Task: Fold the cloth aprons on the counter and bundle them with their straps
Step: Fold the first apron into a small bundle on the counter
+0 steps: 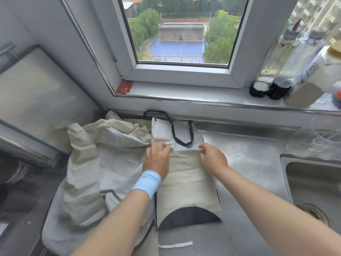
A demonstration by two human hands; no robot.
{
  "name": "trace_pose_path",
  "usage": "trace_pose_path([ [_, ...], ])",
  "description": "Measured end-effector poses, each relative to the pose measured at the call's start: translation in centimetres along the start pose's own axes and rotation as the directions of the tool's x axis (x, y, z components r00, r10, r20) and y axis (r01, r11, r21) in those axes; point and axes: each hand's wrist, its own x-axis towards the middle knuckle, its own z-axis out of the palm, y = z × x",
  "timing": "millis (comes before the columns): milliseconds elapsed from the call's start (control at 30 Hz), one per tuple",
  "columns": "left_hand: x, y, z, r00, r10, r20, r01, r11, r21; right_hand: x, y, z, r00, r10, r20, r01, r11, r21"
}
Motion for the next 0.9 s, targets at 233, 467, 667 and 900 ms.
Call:
trace_pose_path([
  [233, -5.9, 1.0, 1.6, 0.748, 0.0, 0.664, -0.117, 0.984, 0.131, -5.3, 1.8, 1.7, 0.913, -0.396, 0.102, 0.409, 0.883, -0.232],
  [467, -8.9, 2.8, -0.8, 0.877, 0.106, 0.469, -0.115, 0.993, -0.009, -12.5, 1.8, 2.3, 0.798, -0.428, 0.425, 0.576, 0.749, -0.327],
  [667, -13.6, 4.1, -0.3, 0.744, 0.135, 0.655, -0.17, 0.985, -0.009, -15.8, 3.2, 3.6, 0.826, -0.316, 0.468, 0.554, 0.61, -0.567],
  [900, -16.7, 3.8, 0.2, 0.699, 0.037, 0.714, -0.215, 0.963, 0.16, -16.8, 2.9, 5.0, 0.873, -0.185, 0.451, 0.482, 0.47, -0.74],
])
